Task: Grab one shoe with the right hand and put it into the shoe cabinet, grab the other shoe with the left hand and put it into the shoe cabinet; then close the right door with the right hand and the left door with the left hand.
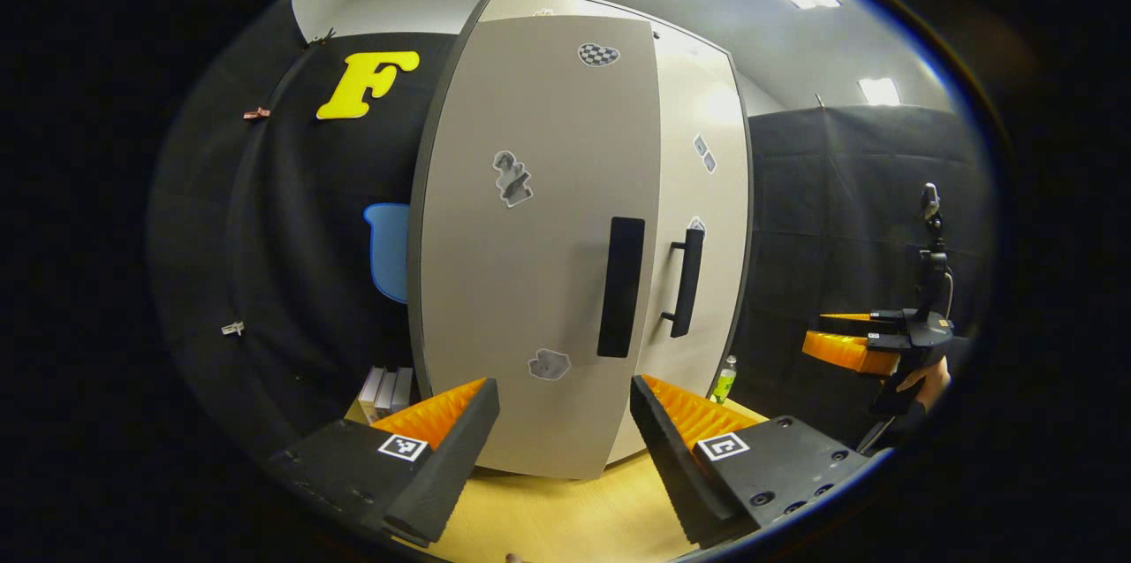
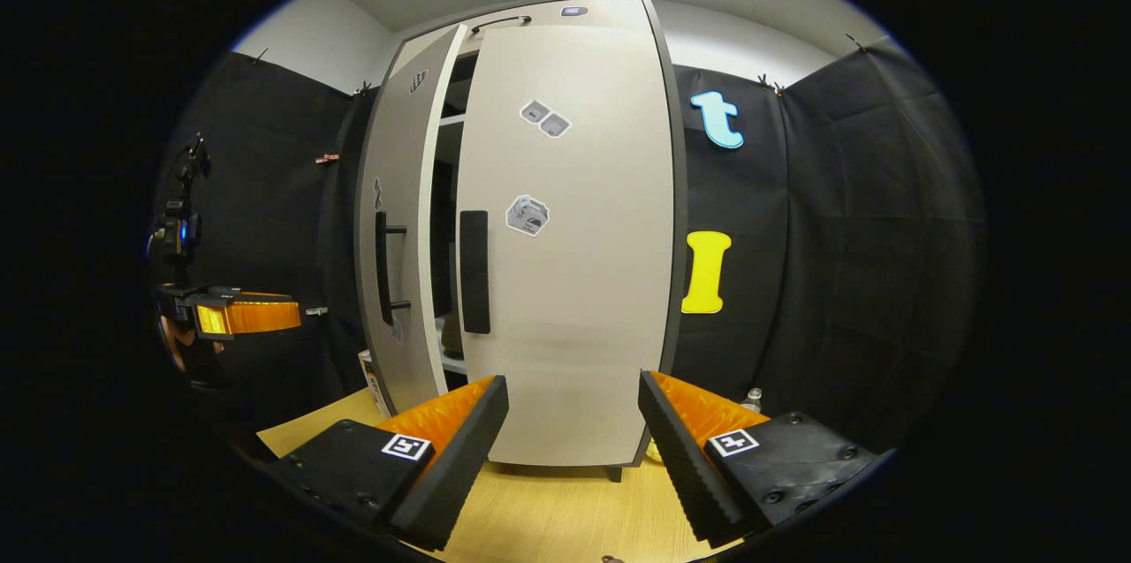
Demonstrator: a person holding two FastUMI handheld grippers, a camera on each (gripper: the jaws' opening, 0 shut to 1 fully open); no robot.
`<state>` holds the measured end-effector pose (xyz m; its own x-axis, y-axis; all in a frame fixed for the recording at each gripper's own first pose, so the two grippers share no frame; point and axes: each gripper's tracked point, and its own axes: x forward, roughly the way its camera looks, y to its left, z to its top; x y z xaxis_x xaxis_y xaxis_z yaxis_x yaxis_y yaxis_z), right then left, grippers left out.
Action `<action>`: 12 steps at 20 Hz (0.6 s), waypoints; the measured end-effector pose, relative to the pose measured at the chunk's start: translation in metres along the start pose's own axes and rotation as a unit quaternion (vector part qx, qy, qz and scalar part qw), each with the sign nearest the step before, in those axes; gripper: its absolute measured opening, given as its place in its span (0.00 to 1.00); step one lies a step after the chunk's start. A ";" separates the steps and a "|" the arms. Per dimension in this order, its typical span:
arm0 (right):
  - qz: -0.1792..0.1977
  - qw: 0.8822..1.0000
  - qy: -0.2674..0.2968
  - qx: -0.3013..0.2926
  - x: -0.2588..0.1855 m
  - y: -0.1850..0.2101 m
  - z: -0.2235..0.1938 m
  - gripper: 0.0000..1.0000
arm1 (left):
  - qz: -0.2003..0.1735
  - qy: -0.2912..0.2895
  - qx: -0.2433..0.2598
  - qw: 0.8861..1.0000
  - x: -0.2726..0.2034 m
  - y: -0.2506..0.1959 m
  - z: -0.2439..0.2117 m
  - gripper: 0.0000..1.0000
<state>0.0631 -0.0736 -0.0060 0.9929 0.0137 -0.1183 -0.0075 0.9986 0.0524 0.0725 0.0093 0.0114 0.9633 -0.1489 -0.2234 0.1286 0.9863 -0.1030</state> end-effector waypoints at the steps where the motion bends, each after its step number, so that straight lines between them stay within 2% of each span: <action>1: 0.001 1.000 0.000 0.001 0.002 0.001 0.001 0.98 | 0.001 0.000 0.000 1.000 -0.001 0.001 0.000 0.95; 12: 0.014 1.000 0.003 0.002 0.016 0.011 0.001 0.98 | 0.000 -0.001 -0.013 1.000 -0.009 0.007 0.001 0.95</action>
<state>0.0791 -0.0621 -0.0065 0.9917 0.0413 -0.1218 -0.0343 0.9977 0.0593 0.0649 0.0173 0.0132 0.9636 -0.1488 -0.2220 0.1226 0.9842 -0.1277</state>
